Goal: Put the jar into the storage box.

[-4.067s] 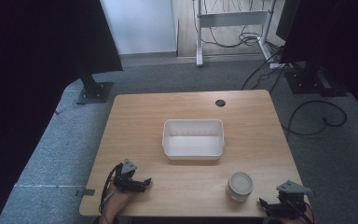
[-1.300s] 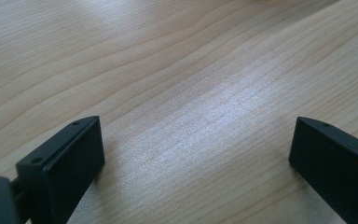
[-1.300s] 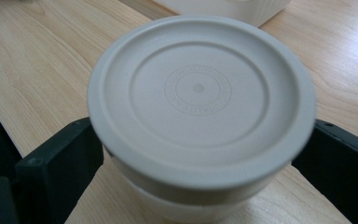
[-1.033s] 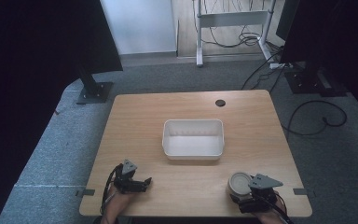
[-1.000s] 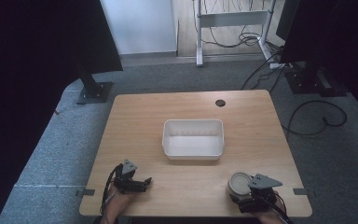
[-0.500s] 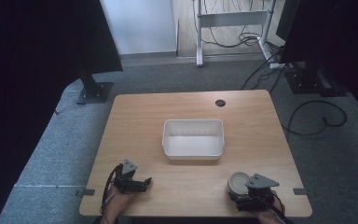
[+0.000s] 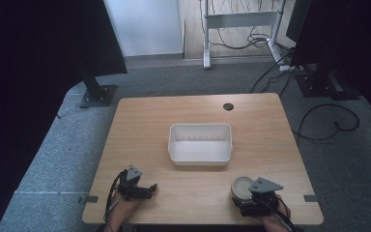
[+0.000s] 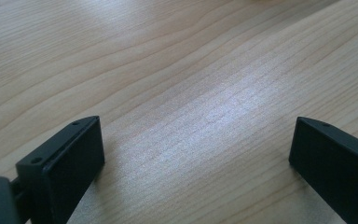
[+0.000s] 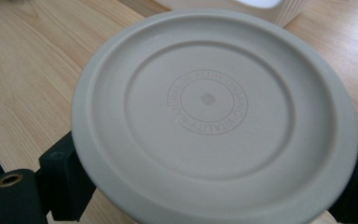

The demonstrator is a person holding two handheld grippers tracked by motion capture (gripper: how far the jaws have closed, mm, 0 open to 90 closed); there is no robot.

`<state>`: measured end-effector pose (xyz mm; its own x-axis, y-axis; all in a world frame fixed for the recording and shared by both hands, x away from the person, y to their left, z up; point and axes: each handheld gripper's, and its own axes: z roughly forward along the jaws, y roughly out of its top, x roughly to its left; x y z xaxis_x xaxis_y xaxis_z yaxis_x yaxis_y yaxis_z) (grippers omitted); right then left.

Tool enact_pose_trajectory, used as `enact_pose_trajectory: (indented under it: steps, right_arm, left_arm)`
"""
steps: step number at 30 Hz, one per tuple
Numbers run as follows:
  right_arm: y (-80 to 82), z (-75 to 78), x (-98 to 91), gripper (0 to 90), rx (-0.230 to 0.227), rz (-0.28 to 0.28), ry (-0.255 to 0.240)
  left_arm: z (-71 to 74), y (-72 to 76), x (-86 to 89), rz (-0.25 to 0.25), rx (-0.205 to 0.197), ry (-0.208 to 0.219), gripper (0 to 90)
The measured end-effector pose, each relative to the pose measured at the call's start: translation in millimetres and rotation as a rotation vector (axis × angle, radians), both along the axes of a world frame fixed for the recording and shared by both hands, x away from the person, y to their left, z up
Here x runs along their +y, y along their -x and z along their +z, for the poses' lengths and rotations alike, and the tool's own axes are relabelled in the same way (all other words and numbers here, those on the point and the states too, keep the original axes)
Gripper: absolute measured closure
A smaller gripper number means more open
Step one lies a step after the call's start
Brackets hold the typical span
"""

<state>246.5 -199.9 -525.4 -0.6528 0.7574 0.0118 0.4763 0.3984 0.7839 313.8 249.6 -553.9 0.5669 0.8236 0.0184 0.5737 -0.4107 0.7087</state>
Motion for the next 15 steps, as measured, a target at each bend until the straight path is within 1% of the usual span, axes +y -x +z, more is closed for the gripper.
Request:
enact_pose_trajectory:
  steps: [7, 15]
  right_arm:
    - [-6.4, 6.4, 5.6, 9.3, -0.009, -0.011, -0.020]
    - [-12.7, 8.3, 9.4, 9.3, -0.006, -0.027, -0.030]
  left_arm:
    - [0.0, 0.0, 0.0, 0.000, 0.000, 0.000, 3.0]
    - [0.0, 0.0, 0.0, 0.000, 0.000, 0.000, 3.0]
